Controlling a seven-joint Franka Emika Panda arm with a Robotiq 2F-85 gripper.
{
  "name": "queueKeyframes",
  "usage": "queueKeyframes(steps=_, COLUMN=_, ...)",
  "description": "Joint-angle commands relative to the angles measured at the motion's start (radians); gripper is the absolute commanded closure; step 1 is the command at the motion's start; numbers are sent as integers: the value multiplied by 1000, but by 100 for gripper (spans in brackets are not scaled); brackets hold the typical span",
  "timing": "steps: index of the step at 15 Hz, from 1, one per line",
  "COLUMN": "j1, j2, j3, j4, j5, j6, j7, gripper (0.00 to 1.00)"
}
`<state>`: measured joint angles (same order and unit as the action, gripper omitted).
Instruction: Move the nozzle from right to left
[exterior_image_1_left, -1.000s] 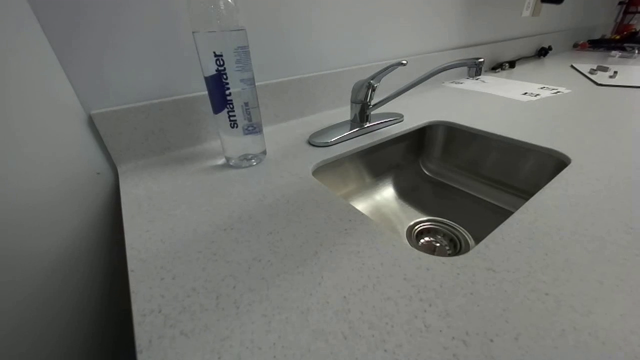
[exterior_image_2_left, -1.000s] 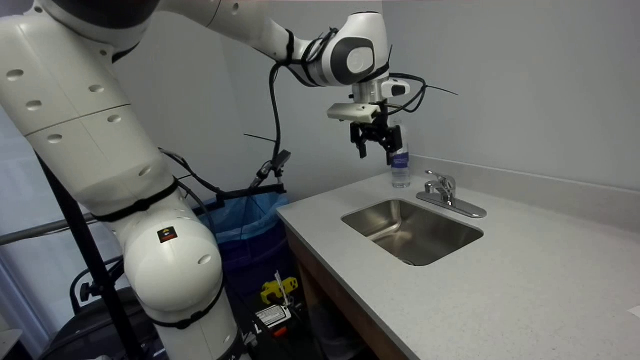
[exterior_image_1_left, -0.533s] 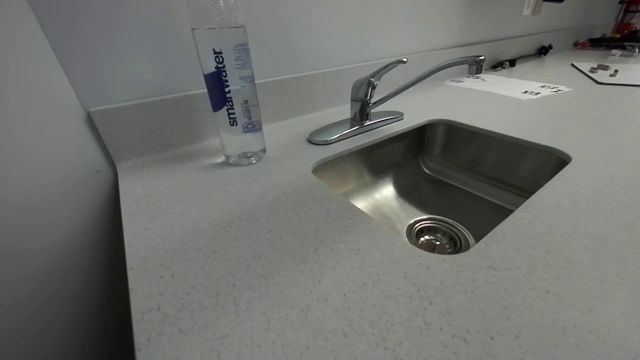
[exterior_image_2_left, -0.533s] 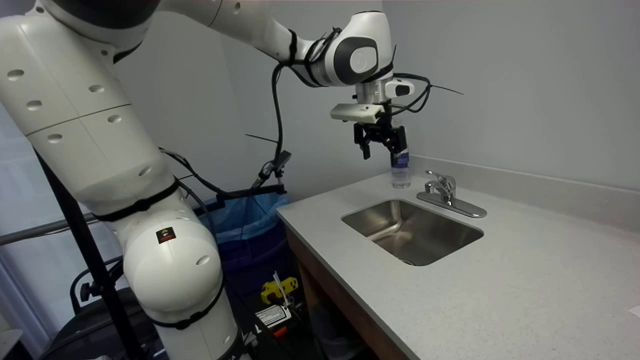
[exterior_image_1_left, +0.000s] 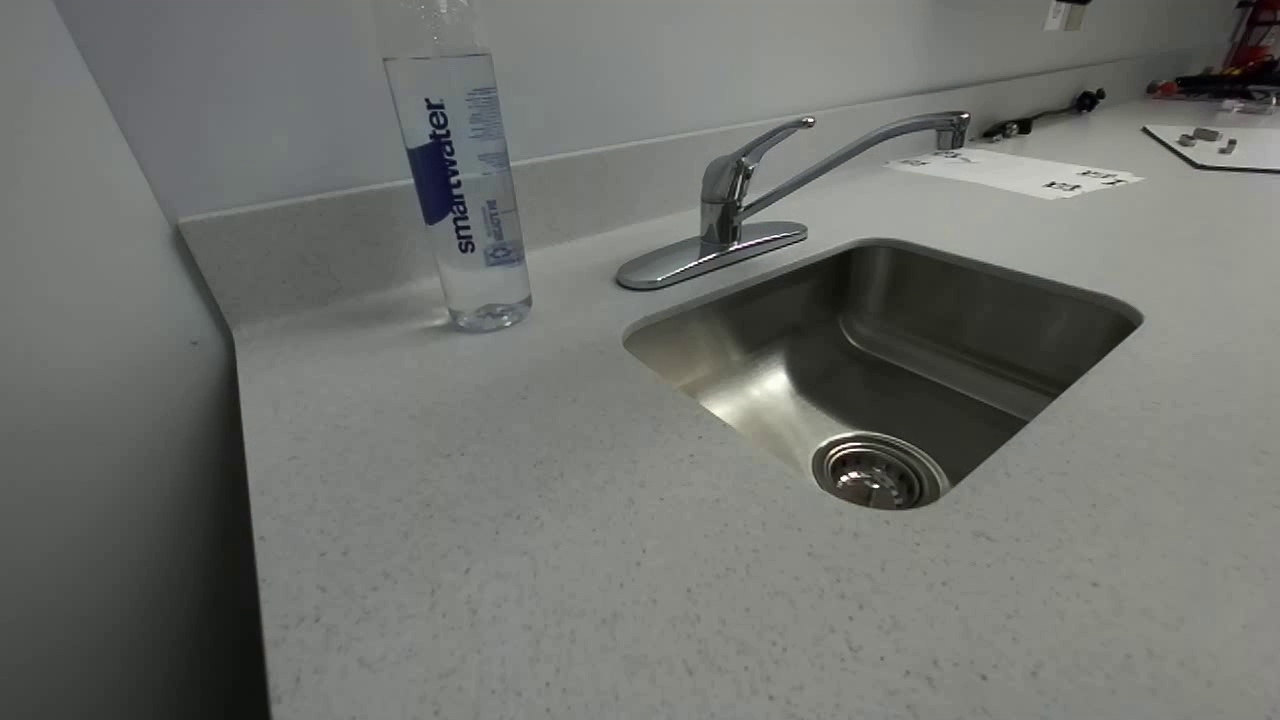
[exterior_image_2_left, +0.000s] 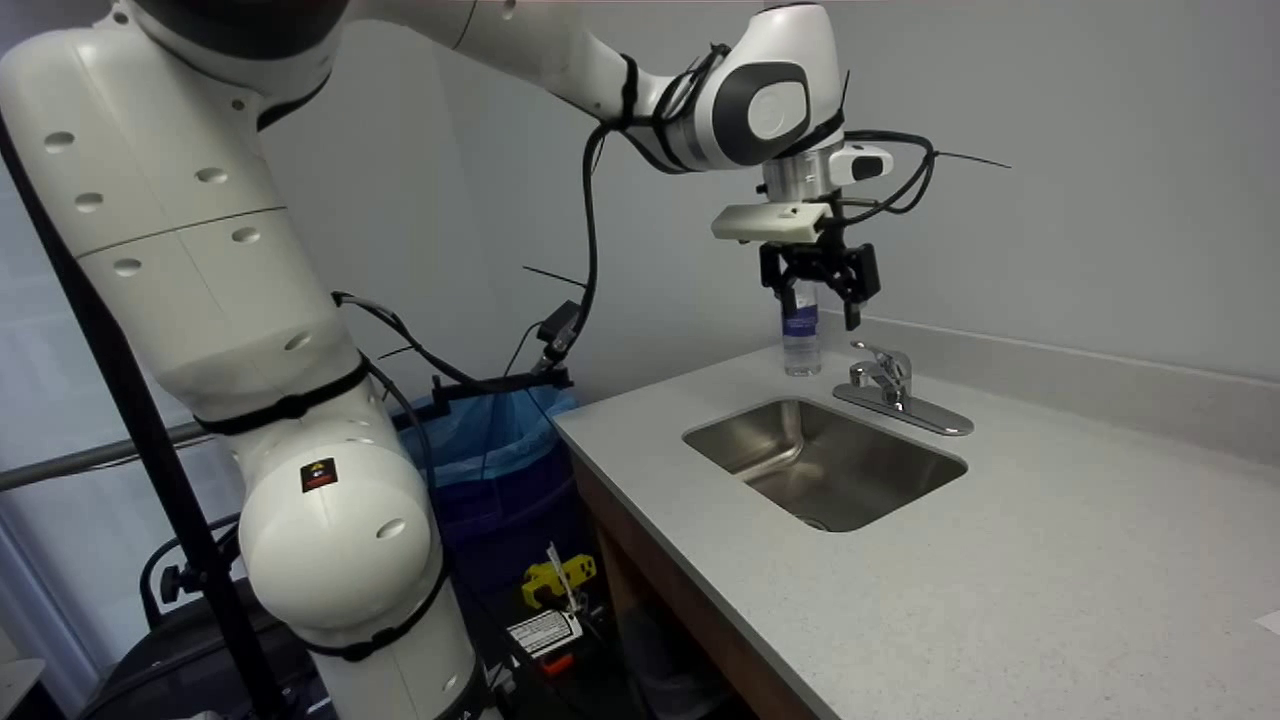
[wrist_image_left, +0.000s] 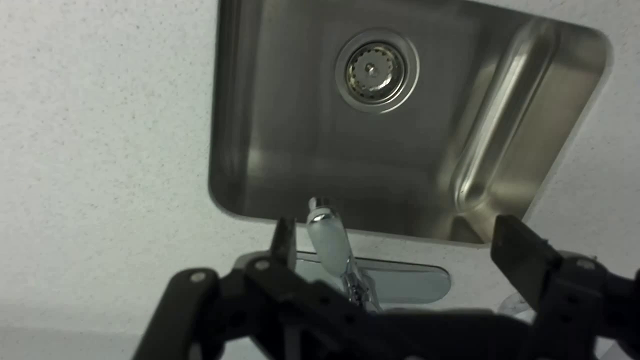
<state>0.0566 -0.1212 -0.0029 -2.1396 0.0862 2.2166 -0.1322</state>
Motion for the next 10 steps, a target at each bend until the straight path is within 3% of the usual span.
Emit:
queueKeyframes(steps=1, j1=-19, j2=79, j3=-5, j4=53, j5=-17, j6=88, j7=-52, gripper=0)
queueKeyframes(steps=6, j1=-23, j2=163, j3=1, j4=46, j5=-14, j6=250, j7=-73, gripper=0)
queueKeyframes(steps=10, j1=-24, j2=216, j3=14, j4=48, j5=3, j6=311, j7=-87, gripper=0)
